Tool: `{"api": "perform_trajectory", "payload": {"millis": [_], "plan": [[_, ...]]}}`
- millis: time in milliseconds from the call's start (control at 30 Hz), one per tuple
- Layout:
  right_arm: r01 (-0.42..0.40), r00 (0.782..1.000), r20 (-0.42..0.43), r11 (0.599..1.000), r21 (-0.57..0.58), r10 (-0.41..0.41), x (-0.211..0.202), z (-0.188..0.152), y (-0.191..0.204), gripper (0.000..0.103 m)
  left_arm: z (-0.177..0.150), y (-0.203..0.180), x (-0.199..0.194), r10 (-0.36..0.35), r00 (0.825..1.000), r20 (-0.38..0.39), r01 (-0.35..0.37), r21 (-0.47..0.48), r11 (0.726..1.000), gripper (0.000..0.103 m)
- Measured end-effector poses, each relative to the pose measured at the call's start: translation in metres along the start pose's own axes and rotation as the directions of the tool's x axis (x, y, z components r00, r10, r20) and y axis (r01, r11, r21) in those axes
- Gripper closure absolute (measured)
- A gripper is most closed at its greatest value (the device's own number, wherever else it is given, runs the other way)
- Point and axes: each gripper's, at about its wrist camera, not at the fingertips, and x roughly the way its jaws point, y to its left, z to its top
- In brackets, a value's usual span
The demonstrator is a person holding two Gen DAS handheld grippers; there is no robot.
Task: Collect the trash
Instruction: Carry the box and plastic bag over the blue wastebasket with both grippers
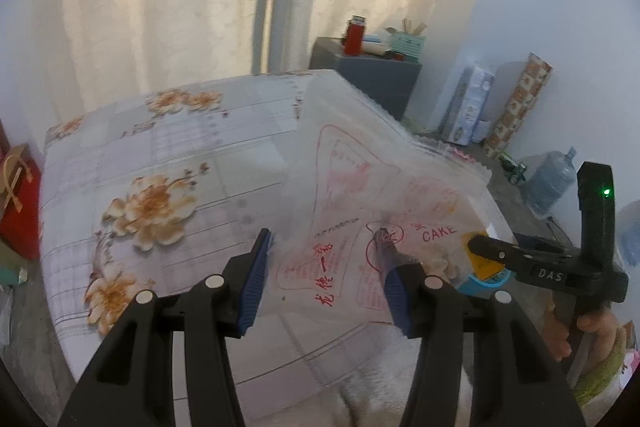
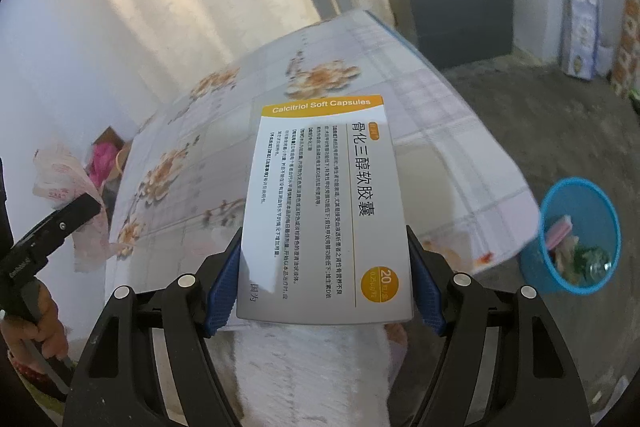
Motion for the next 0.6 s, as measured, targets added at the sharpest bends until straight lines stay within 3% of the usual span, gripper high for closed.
{"api": "perform_trajectory", "payload": {"millis": [333, 600], "plan": [[0.026, 0.997, 0.064, 0.986, 0.164, -0.037, -0.030, -0.015, -0.067, 0.034, 0.024, -0.059, 0.017, -0.132, 0.991, -0.026, 0.134, 0.091, 0.987, 0.052], [0.098, 0.984, 0.109, 0.940, 0.326, -0.140, -0.068, -0.037, -0.150, 0.034, 0.043, -0.148, 0.053, -0.252, 0.961, -0.110, 0.271, 0.209, 0.940, 0.052]]}}
